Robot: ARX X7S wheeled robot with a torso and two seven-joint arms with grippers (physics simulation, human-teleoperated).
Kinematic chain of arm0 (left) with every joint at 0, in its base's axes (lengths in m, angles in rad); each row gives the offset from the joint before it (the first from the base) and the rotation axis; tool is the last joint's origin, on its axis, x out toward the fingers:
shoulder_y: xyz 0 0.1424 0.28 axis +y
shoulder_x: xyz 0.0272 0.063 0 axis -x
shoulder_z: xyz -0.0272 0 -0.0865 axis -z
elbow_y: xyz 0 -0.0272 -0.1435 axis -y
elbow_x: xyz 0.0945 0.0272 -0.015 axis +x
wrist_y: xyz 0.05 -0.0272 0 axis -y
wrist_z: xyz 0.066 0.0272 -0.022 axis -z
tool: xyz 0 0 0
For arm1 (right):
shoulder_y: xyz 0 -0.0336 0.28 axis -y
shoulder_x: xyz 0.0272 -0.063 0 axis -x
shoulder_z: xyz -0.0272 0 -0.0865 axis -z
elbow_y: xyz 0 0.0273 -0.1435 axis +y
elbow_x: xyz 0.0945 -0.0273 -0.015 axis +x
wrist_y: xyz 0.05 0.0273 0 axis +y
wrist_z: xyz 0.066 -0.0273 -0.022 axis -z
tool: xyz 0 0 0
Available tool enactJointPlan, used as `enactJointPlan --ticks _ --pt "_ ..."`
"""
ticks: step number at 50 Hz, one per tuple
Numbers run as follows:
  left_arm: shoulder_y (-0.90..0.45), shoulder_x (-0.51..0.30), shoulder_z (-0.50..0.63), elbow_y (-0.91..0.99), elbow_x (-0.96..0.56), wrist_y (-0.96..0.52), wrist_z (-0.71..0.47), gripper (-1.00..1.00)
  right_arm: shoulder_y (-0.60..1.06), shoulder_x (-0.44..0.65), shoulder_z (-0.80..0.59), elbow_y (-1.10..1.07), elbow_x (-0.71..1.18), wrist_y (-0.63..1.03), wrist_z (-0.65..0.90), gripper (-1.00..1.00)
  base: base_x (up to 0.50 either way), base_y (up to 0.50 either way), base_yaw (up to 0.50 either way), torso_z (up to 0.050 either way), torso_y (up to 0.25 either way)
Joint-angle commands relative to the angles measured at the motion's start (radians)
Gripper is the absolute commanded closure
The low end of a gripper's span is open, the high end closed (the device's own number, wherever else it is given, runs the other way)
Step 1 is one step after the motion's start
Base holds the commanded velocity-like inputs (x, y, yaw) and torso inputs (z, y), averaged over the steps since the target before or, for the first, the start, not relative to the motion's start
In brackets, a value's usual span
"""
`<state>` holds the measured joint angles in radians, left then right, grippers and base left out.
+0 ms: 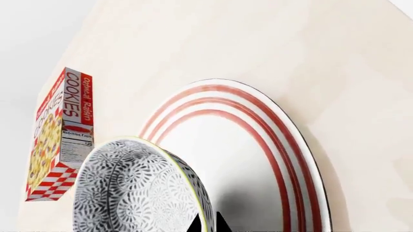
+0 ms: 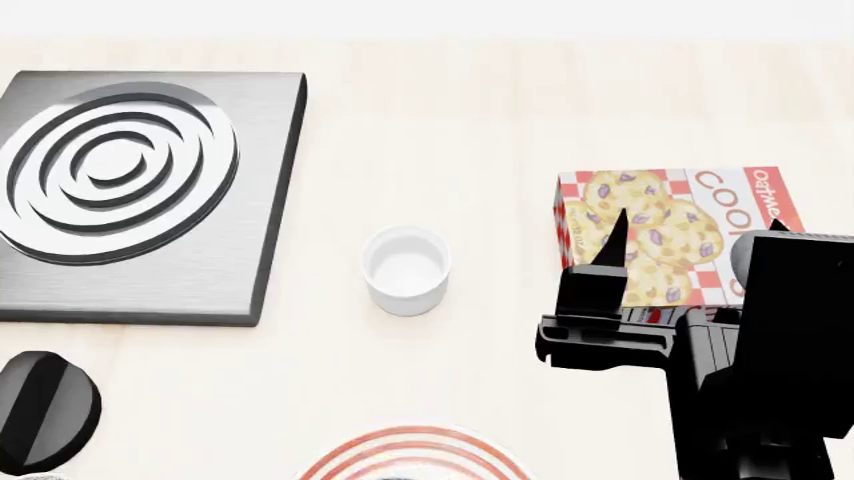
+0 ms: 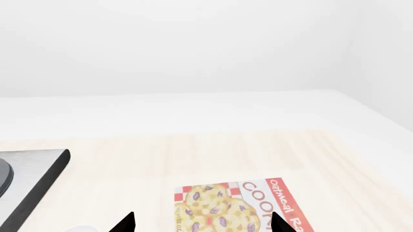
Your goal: Pick the akita bowl on the stove and place it on the plate.
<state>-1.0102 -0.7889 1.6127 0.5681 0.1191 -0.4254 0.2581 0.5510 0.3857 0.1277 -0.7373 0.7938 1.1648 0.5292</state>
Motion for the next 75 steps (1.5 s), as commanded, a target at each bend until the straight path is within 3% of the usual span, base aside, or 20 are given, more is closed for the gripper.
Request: enactJointPlan --ticks 1,8,9,23,44,57,65,75 --pt "0.001 0.021 -0.036 0.003 0.021 -0.02 0.008 1.0 -0.002 -0.016 0.02 -0.001 -0.017 -0.002 -0.017 -1.0 0.0 0.0 0.0 0.0 0.0" --pt "-0.002 0.024 -0.041 0.013 0.033 -0.036 0.001 1.0 -0.002 -0.015 0.019 0.0 -0.014 -0.004 -0.014 -1.0 0.0 0.0 0.0 0.0 0.001" --pt "-0.003 0.023 -0.042 0.016 0.035 -0.037 0.0 -1.0 -0.002 -0.014 0.018 0.0 -0.014 -0.004 -0.014 -1.0 0.0 0.0 0.0 0.0 0.0" --pt "0.002 0.028 -0.05 0.012 0.037 -0.036 -0.014 -1.0 -0.002 -0.011 0.017 0.002 -0.007 -0.008 -0.008 -1.0 0.0 0.0 0.0 0.0 0.0" --pt "-0.01 0.002 -0.085 0.154 0.041 -0.051 -0.028 -1.0 0.0 -0.006 0.008 0.006 0.0 -0.012 0.001 -1.0 0.0 0.0 0.0 0.0 0.0" --pt "-0.027 0.033 -0.304 0.266 -0.178 -0.103 -0.104 -1.0 0.0 -0.002 0.009 0.002 0.011 -0.009 0.009 -1.0 0.0 0.0 0.0 0.0 0.0" --pt "-0.017 0.051 -0.481 0.279 -0.372 -0.122 -0.177 -1.0 -0.001 0.0 0.008 0.003 0.015 -0.011 0.013 -1.0 0.0 0.0 0.0 0.0 0.0" --pt "0.01 0.045 -0.626 0.238 -0.52 -0.087 -0.245 -1.0 0.0 0.003 0.004 0.007 0.016 -0.015 0.016 -1.0 0.0 0.0 0.0 0.0 0.0"
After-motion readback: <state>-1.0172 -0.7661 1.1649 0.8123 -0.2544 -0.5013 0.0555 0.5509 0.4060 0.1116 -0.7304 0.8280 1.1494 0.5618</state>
